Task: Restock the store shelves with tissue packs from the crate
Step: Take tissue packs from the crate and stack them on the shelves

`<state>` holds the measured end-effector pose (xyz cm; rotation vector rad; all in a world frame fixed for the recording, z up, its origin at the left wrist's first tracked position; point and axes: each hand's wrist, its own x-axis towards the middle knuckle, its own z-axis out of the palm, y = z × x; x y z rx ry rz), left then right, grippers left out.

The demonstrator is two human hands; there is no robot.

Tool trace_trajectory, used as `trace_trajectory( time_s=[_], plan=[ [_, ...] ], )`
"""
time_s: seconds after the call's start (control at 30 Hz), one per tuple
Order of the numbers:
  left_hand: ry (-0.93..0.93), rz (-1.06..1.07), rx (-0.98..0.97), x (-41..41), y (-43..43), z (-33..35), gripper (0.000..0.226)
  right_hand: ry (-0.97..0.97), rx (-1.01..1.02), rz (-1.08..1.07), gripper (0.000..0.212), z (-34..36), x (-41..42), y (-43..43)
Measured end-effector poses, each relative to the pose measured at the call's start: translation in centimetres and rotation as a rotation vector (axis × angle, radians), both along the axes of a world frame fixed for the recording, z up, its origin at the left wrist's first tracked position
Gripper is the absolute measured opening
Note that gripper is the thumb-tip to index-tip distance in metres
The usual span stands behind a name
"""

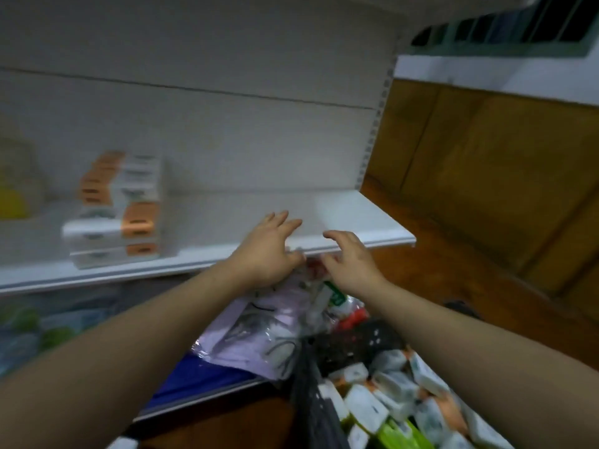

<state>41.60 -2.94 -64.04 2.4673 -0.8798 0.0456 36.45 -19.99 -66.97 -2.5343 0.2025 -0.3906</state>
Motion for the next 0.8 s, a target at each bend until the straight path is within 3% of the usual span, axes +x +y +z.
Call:
trace_trajectory(
  time_s=[0.17, 0.37, 0.57, 0.8],
  plan=[
    [0.134, -0.166, 0.087, -4.3, -8.2, -6.8, 0.077, 0.17, -0.007, -0.045, 0.045, -6.2, -5.3, -7.6],
    [0.357, -0.223, 0.245, -7.2, -14.2, -17.2, 0.074, 0.459, 0.03, -0.079, 0.051, -15.7, -10.6, -12.5],
    [0.532, -0.164, 0.439, -8.7, -17.9, -24.8, 0.078, 0.675, 0.169, -0.088, 0.06, -23.1, -14.0, -14.7],
    [0.673, -0.028, 0.654, -8.9, -20.8, -29.8, 0.068, 0.813, 0.476, -0.156, 0.062, -28.4, -13.4, -14.5]
  ],
)
